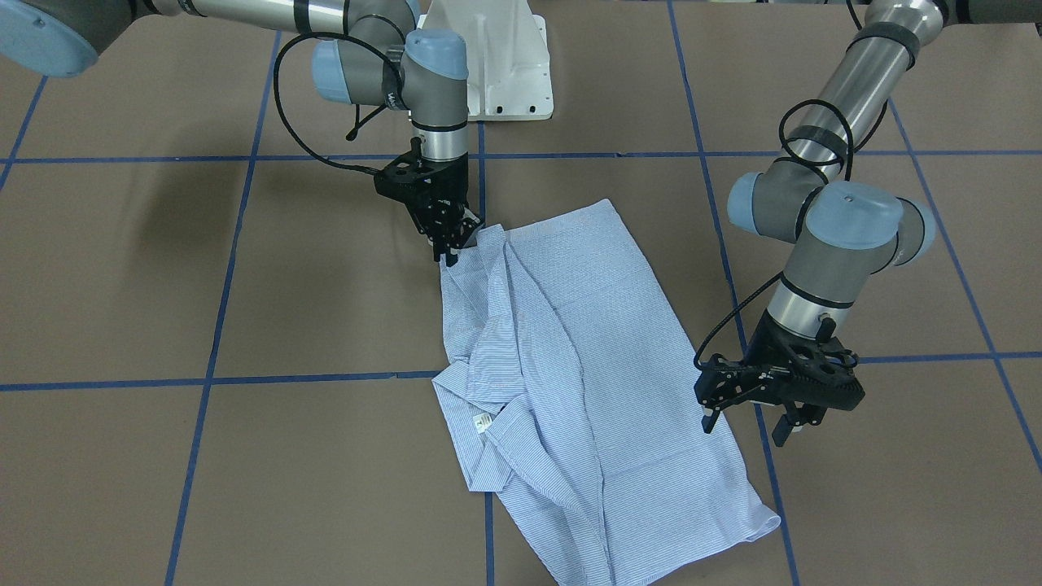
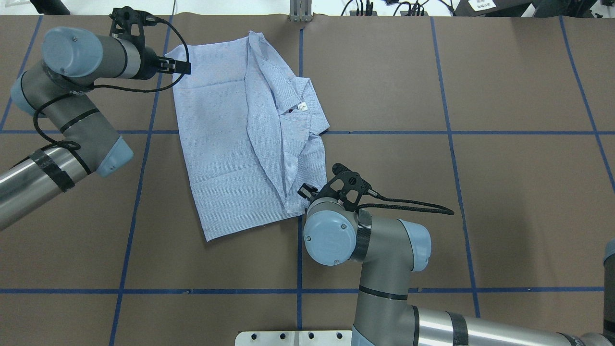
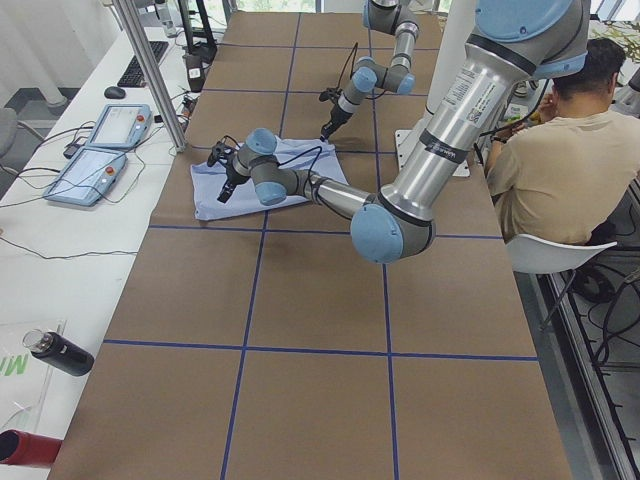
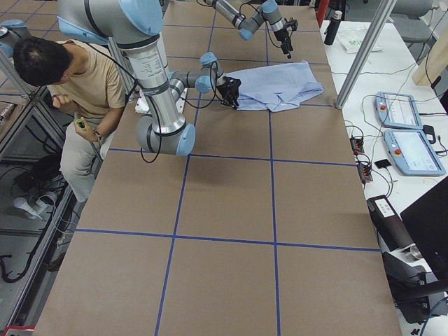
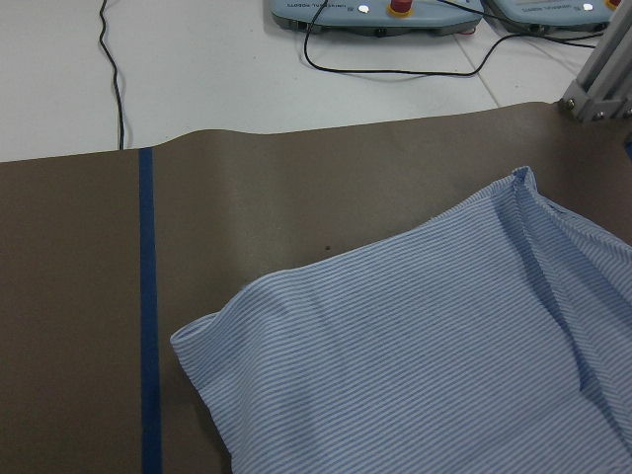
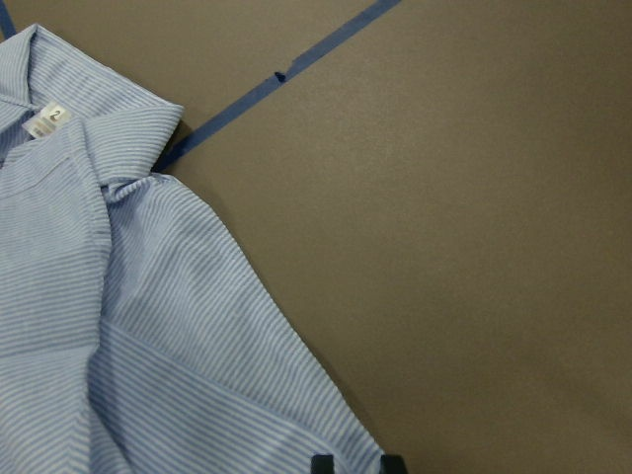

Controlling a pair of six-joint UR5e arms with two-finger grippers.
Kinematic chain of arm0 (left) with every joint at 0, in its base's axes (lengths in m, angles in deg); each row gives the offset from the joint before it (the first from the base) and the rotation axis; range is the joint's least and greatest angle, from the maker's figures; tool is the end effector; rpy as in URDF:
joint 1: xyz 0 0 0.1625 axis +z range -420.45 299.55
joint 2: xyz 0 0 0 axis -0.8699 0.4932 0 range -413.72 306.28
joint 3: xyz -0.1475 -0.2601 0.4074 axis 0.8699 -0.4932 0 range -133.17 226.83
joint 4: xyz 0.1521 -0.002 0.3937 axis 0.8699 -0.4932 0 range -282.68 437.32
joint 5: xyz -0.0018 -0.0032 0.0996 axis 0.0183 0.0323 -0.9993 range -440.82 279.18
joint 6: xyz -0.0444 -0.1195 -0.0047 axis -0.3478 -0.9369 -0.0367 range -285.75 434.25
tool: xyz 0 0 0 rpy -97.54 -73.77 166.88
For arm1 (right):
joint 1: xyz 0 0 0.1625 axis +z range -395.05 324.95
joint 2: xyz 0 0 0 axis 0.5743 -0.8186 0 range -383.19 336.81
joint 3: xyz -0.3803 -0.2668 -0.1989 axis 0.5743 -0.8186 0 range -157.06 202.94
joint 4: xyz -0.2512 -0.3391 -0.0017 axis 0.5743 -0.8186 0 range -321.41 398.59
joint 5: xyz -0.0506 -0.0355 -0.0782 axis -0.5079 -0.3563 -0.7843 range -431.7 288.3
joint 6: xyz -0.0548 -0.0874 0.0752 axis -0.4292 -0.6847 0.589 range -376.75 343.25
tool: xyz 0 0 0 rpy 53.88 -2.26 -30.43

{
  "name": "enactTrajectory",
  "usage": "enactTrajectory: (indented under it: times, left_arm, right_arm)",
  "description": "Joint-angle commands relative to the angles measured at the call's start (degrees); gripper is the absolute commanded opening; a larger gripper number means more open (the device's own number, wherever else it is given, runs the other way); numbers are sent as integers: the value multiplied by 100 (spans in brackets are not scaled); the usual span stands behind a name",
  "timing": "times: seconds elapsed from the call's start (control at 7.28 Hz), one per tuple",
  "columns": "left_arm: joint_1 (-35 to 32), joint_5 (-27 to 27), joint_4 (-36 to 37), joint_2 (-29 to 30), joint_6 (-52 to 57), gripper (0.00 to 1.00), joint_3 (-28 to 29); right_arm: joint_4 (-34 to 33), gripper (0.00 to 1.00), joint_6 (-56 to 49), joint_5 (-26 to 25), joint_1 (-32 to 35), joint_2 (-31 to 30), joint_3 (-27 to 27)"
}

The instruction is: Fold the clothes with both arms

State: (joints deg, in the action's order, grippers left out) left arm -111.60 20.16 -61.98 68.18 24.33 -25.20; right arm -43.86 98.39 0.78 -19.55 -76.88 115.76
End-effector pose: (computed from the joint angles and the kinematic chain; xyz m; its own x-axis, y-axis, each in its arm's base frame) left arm 0.4248 -0.7011 0.4626 0.6398 0.2135 -0.7383 0.3214 0.7983 0.5093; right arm -0.6929 -0.3704 0.3281 0.4006 0.5315 0.7463 -0.7027 0.7010 -0.1220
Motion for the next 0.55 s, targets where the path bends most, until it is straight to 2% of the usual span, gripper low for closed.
enactTrajectory:
  times: [0.0,0.14,0.41]
  left_arm:
    - [0,0,0,0,0,100,-13]
    - [0,0,0,0,-9,100,-22]
    - [0,0,0,0,-9,100,-65]
  right_arm:
    - [10,0,0,-15,-12,17,-1]
    - [10,0,-69,-15,23,-70,112]
    - [1,0,-79,-6,58,-805,1075]
